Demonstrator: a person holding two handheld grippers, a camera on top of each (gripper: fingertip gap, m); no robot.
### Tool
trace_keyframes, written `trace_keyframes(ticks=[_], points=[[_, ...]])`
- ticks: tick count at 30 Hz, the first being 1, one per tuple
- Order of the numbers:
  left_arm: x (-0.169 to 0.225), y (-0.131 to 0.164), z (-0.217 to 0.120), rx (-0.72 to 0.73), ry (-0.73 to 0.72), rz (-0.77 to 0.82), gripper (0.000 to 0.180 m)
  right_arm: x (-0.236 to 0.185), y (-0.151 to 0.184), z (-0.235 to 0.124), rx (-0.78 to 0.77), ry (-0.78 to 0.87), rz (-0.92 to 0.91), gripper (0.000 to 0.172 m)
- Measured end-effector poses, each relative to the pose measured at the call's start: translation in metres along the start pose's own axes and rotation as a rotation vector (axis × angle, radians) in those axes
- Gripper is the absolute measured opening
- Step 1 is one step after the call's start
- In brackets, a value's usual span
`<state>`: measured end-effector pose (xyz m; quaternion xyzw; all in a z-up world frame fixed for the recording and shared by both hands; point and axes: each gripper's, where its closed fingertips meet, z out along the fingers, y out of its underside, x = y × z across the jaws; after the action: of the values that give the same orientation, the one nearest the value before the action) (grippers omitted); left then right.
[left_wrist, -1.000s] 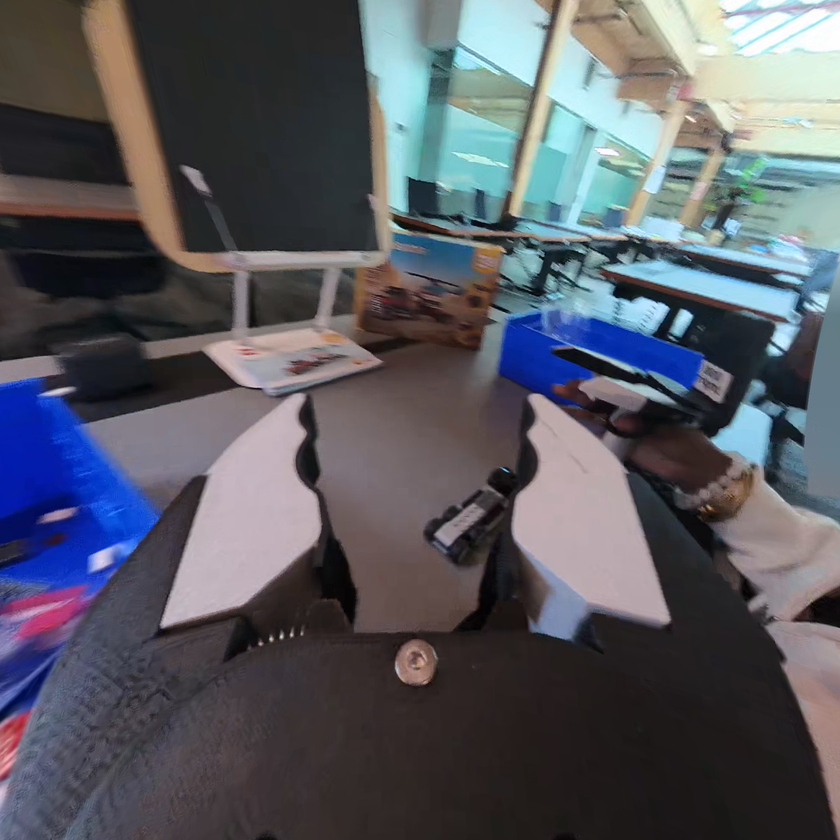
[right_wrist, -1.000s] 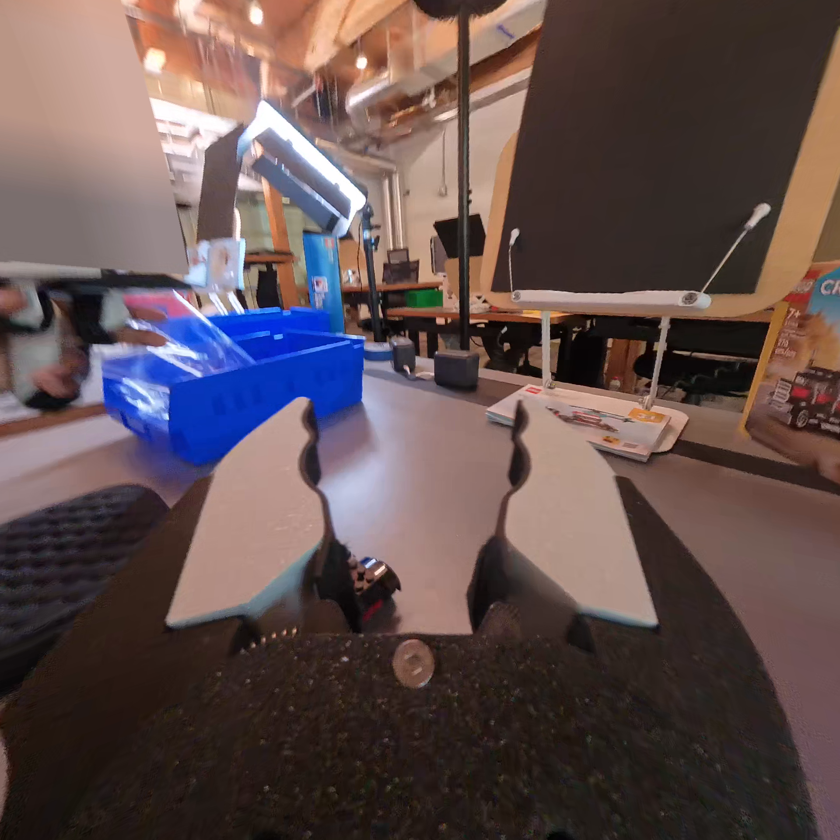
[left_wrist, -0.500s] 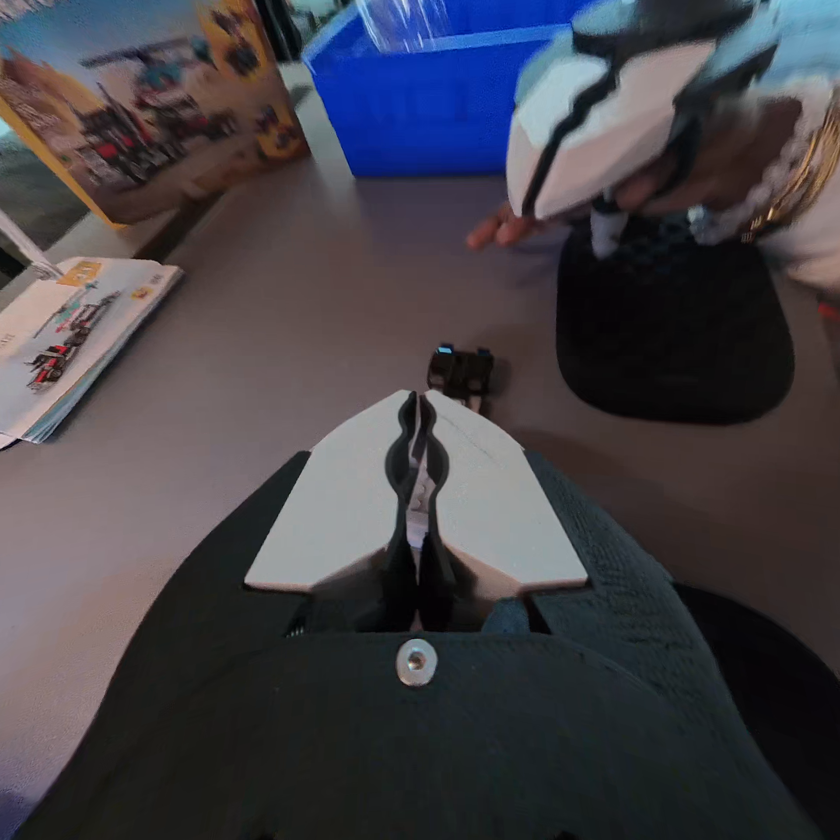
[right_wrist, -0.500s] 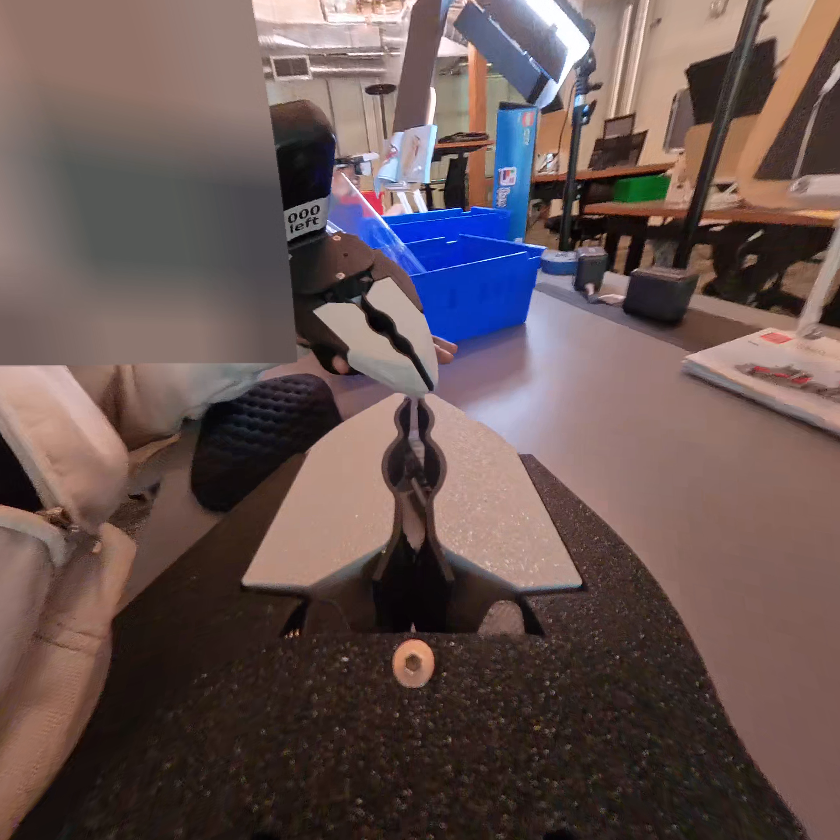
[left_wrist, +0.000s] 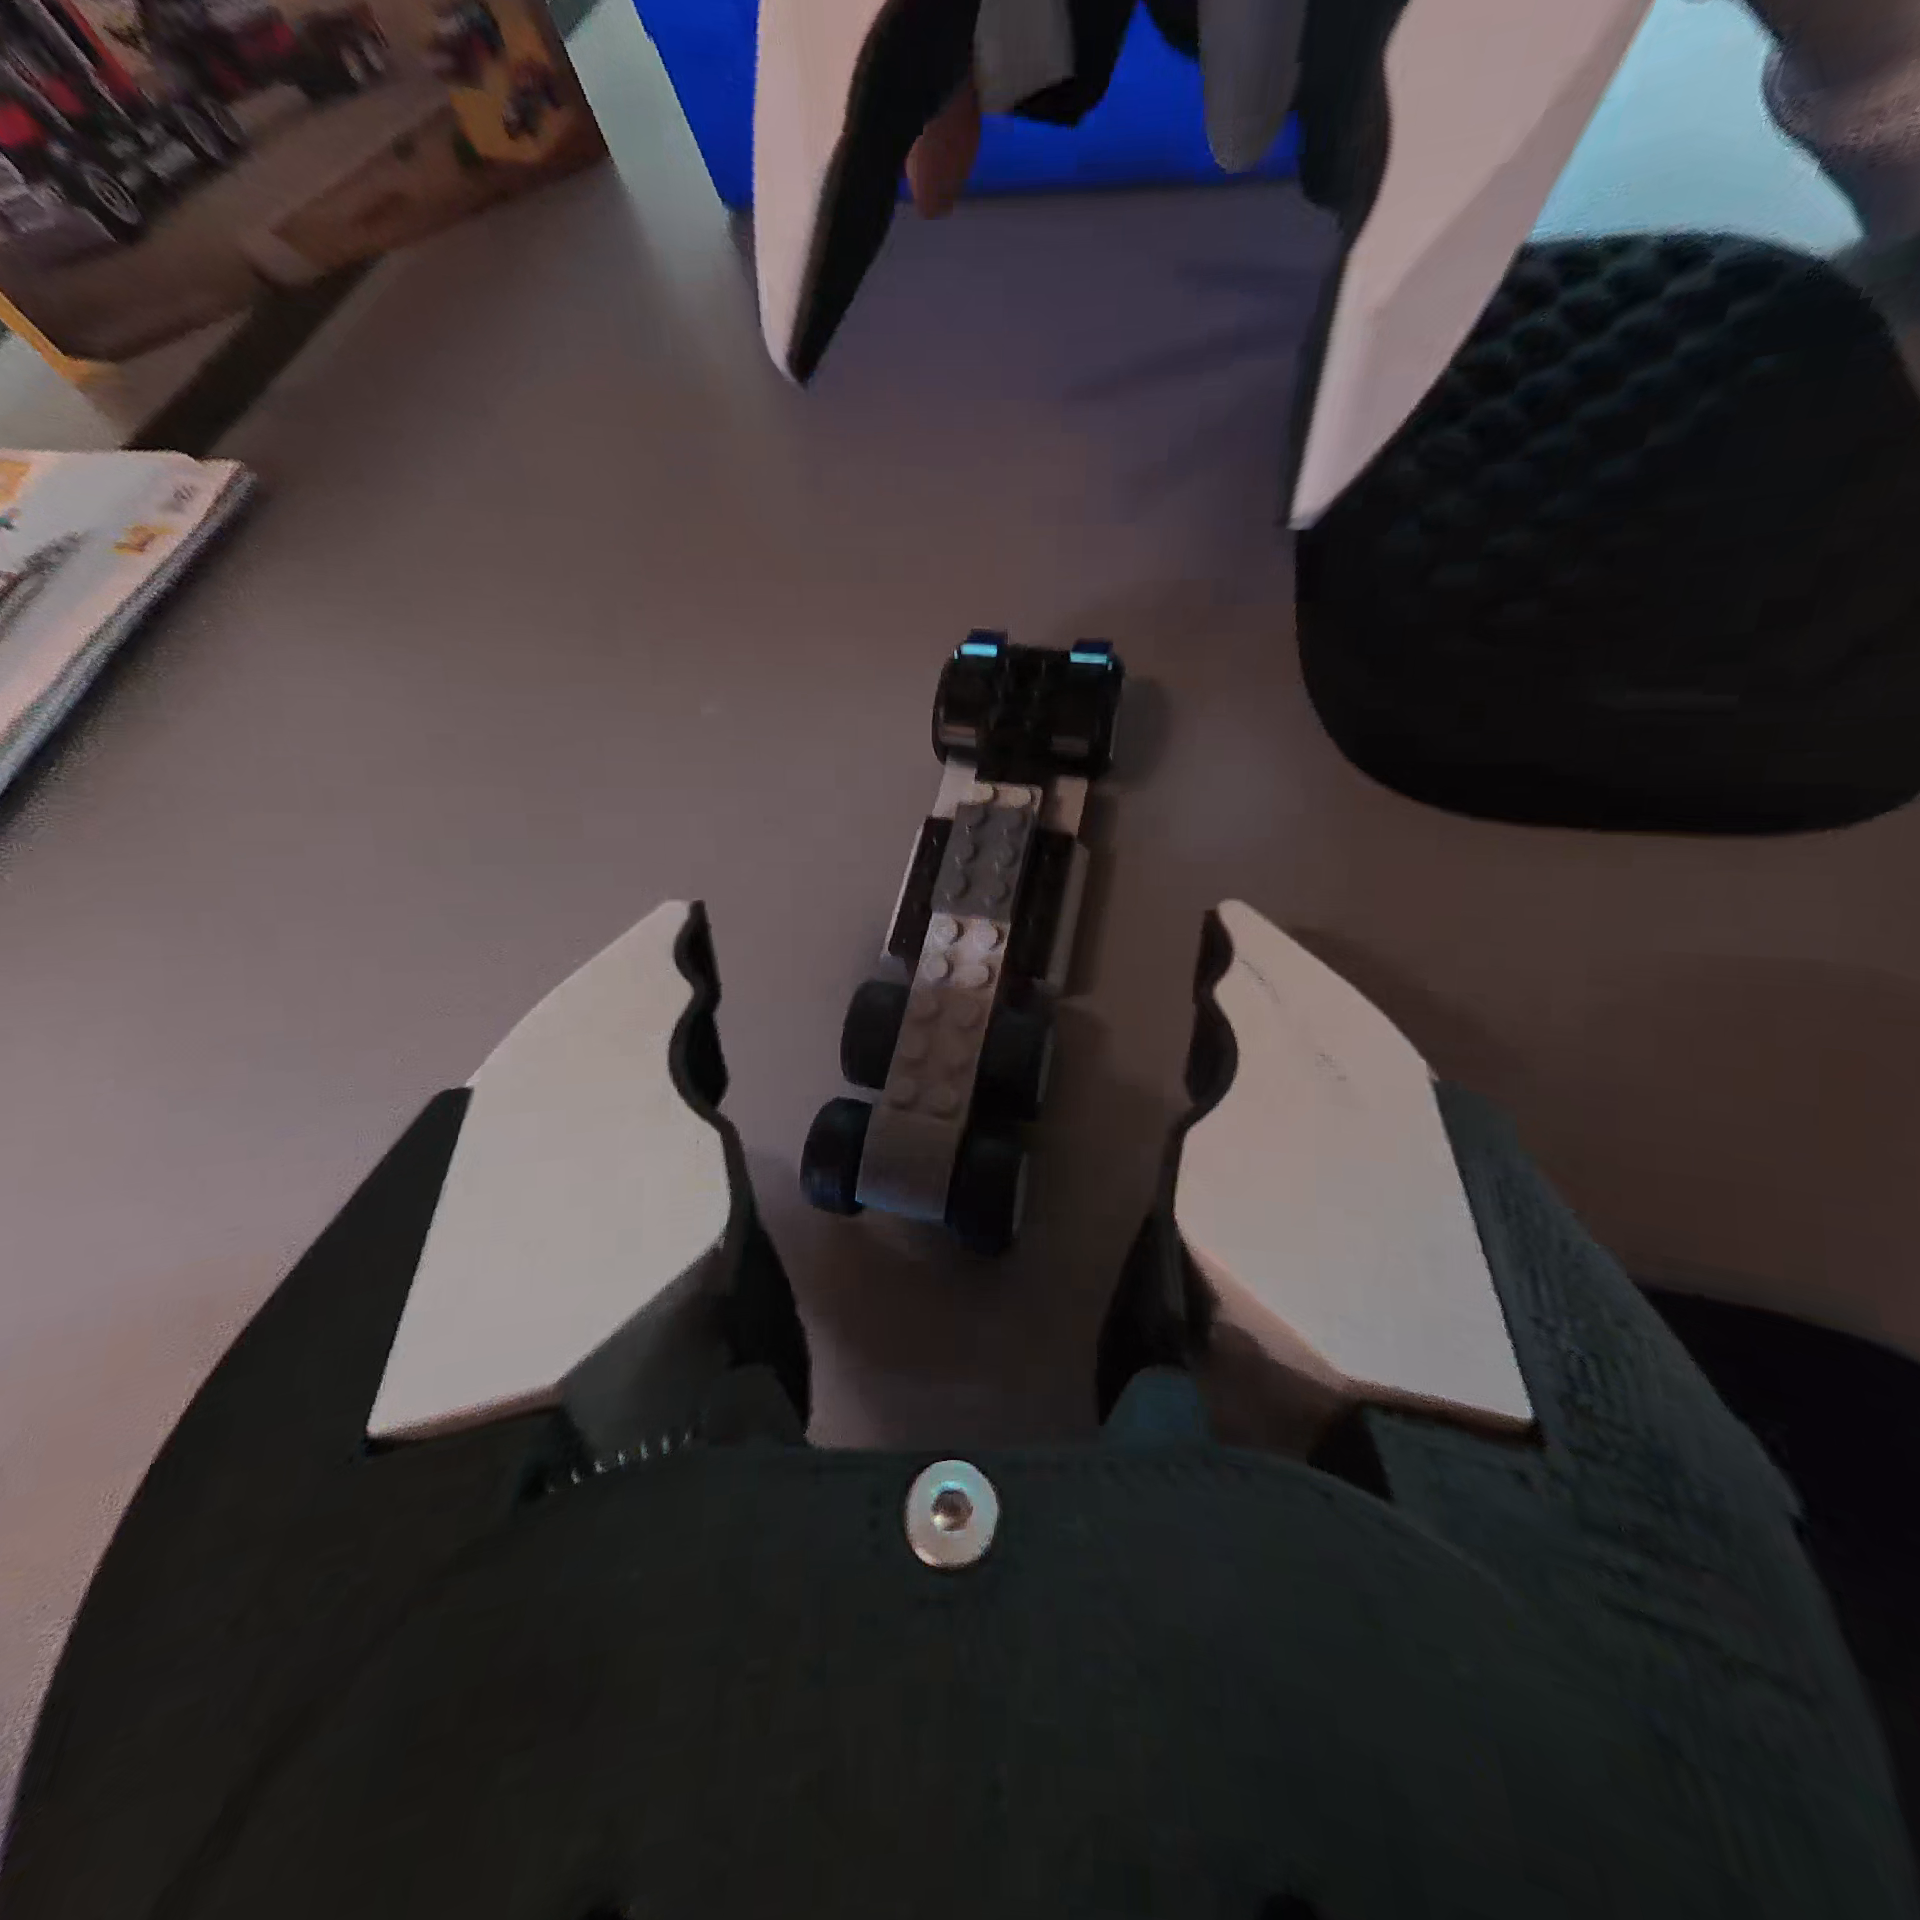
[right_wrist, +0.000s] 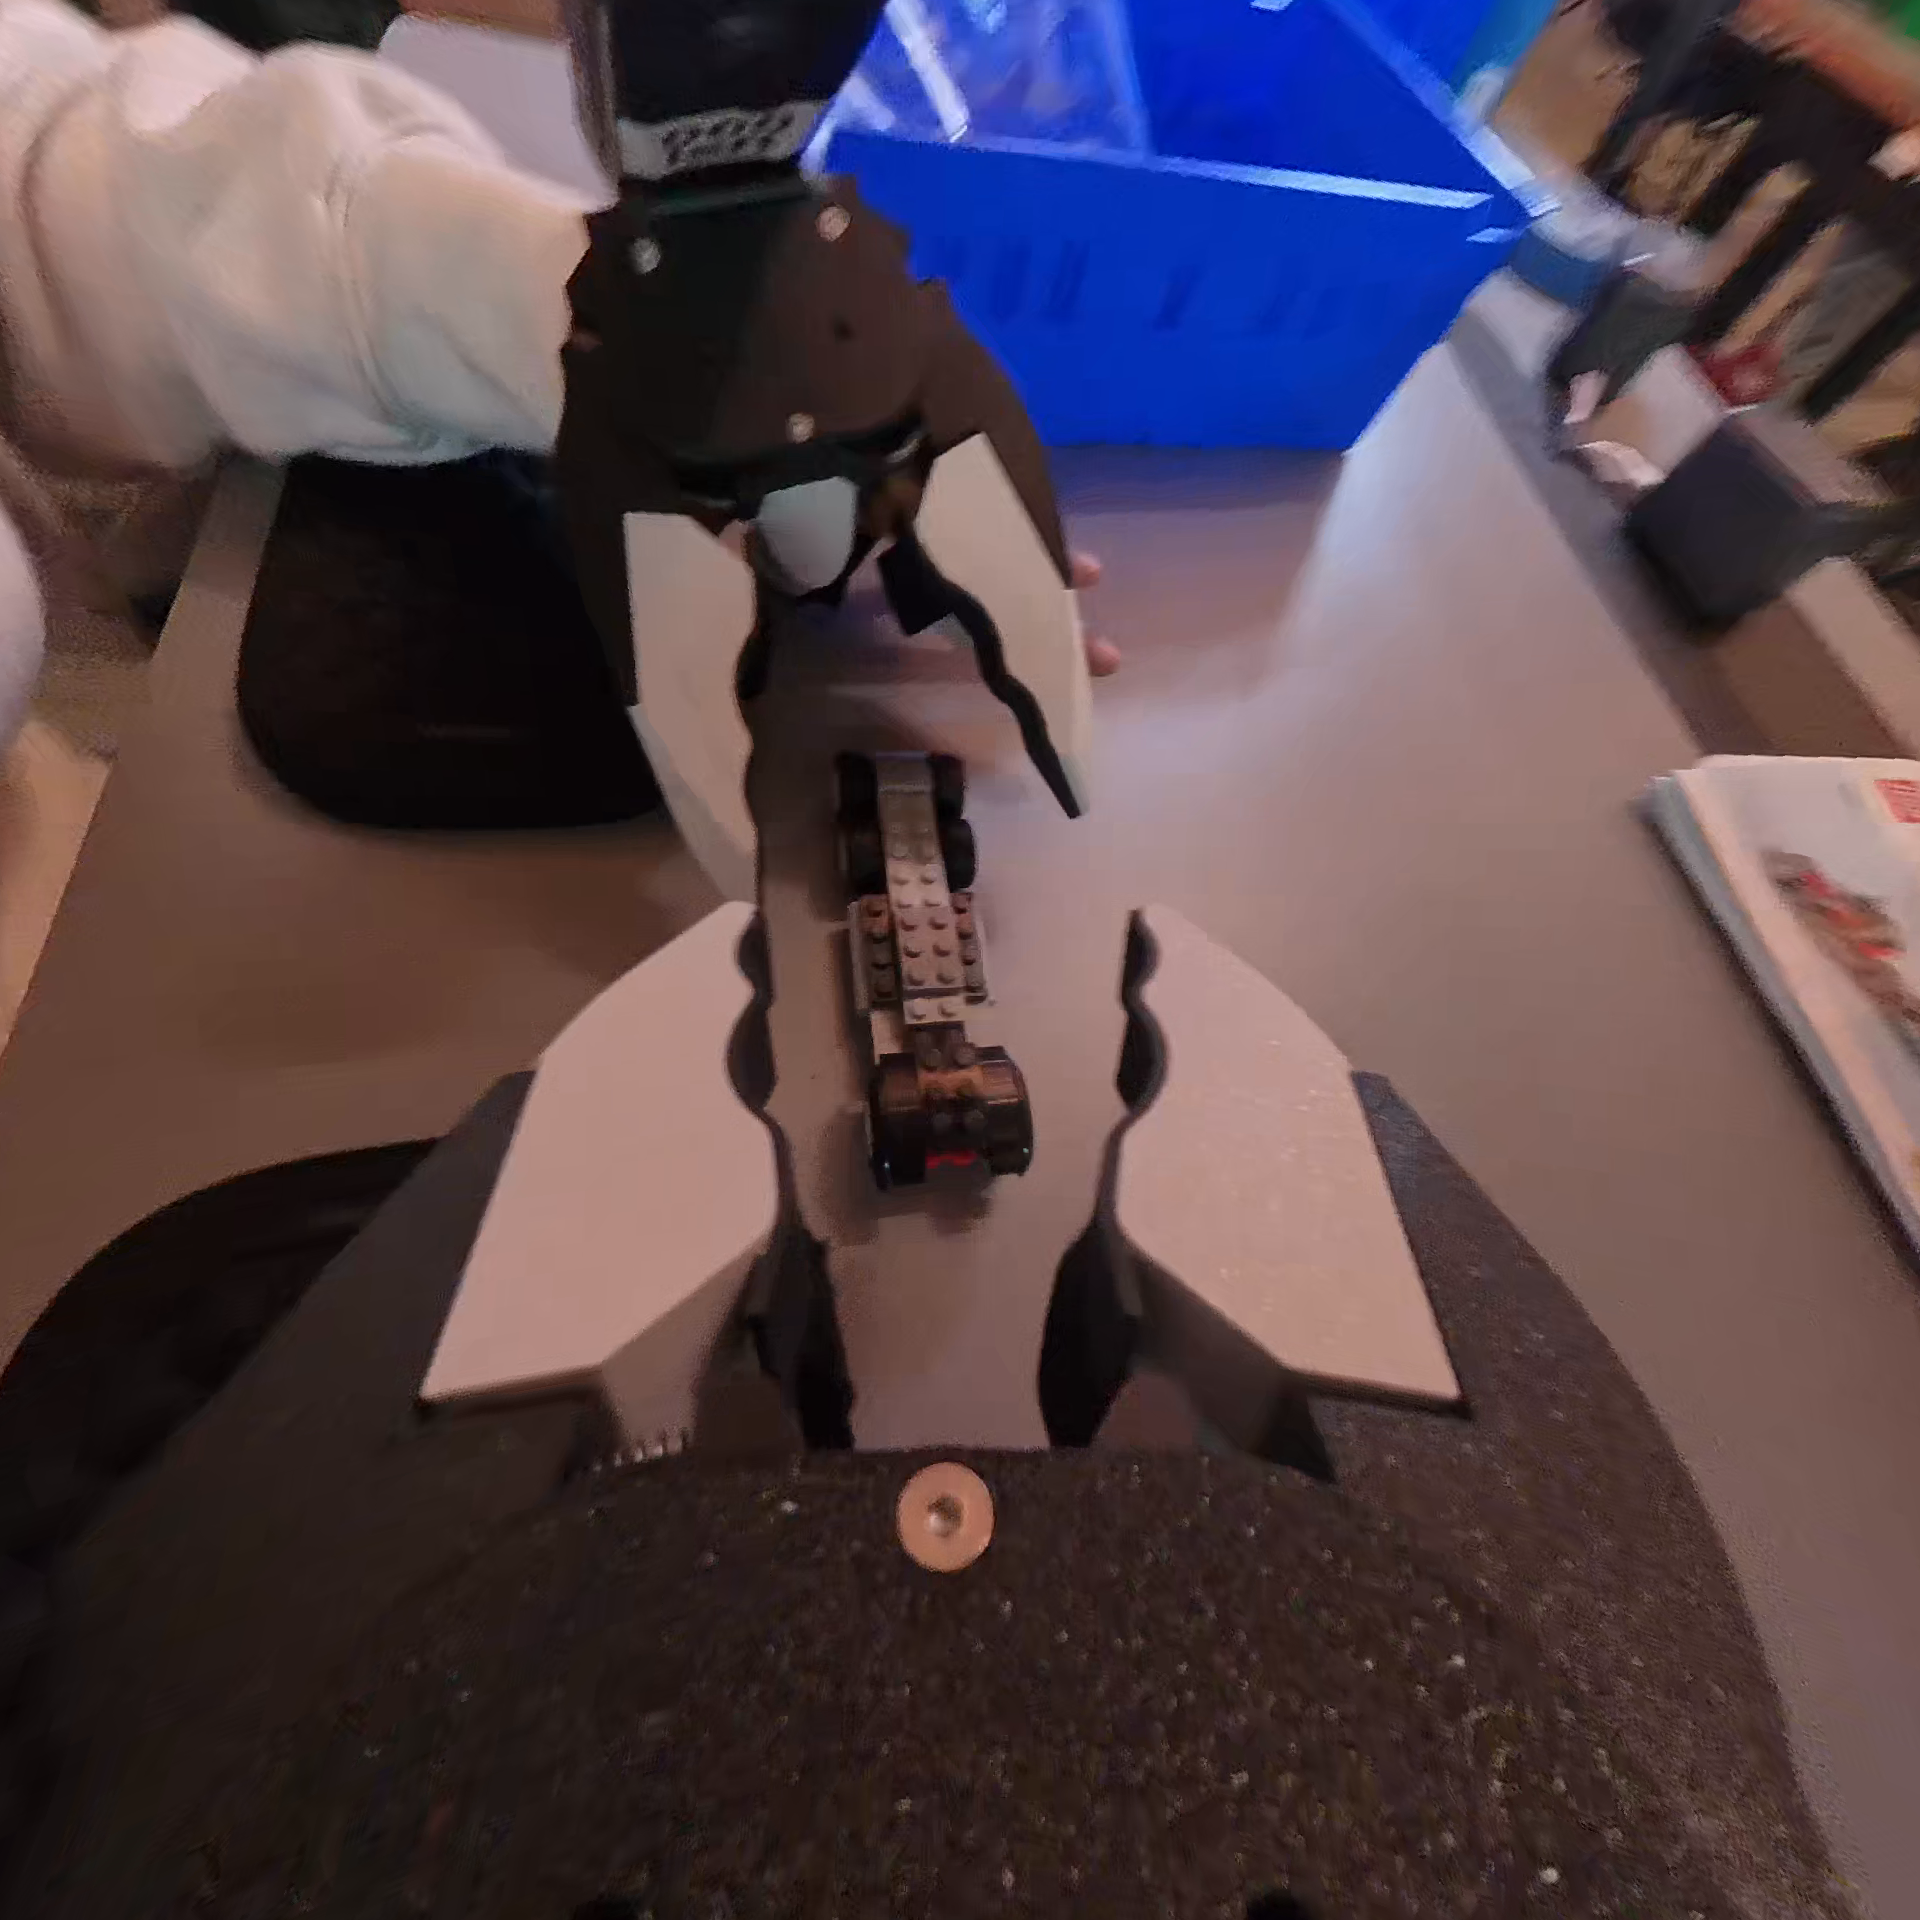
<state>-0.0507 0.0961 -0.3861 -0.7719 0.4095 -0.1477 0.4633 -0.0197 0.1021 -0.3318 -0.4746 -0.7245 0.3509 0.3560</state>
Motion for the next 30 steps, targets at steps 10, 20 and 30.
trace_keyframes(ticks=[10,20,30], points=[[0.001,0.018,0.004,-0.078,0.006,0.060,0.041,-0.005,0.034,0.054,-0.199,-0.192,0.031,0.033],[0.003,0.020,0.008,-0.092,0.013,0.119,0.040,-0.008,0.043,0.061,-0.299,-0.222,0.020,0.015],[0.007,0.020,0.009,-0.092,0.050,0.139,0.031,-0.025,0.042,0.062,-0.276,0.008,-0.421,0.016]])
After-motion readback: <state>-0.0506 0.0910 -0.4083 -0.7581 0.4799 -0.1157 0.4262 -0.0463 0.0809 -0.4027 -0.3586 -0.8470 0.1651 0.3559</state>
